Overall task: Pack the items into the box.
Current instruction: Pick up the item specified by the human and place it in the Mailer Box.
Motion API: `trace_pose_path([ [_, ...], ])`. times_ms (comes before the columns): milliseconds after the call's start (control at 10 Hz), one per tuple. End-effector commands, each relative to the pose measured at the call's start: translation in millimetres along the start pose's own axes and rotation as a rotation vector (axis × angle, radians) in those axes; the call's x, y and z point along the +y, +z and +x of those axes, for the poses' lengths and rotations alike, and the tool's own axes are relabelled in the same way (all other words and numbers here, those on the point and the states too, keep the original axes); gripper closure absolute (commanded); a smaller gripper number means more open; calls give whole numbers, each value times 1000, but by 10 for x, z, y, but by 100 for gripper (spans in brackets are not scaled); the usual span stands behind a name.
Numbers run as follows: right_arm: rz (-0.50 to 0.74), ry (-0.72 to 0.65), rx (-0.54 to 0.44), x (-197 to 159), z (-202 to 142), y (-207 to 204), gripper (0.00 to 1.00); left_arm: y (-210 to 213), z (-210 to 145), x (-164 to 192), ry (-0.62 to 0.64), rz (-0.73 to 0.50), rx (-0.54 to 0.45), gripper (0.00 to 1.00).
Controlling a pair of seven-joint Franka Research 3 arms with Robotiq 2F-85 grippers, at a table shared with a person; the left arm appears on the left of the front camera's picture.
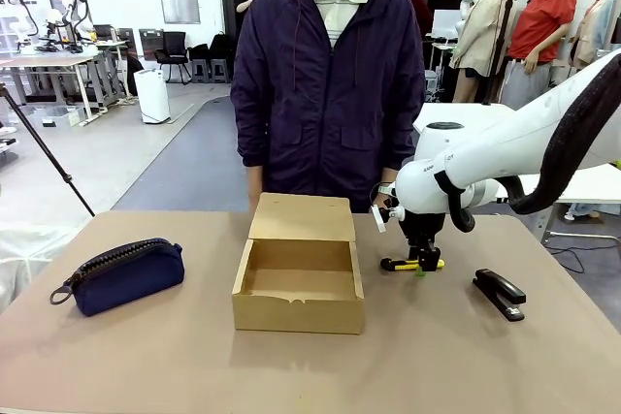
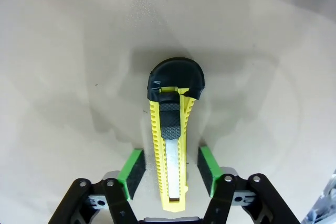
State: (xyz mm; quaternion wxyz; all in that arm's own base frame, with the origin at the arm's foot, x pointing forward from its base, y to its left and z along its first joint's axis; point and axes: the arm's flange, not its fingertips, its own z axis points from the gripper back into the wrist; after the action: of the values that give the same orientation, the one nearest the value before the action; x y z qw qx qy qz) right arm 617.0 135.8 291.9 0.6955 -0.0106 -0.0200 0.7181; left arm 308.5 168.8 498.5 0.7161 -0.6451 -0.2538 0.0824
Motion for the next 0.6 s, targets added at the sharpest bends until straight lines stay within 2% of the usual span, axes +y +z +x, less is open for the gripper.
trace_pose_path([
  [0,42,-35,-5,15,14,-53,100,4,14,-19,-13,-24,-5,0],
  [500,105,24,-19,9,18,70,100,4,14,-19,-13,-24,-5,0],
])
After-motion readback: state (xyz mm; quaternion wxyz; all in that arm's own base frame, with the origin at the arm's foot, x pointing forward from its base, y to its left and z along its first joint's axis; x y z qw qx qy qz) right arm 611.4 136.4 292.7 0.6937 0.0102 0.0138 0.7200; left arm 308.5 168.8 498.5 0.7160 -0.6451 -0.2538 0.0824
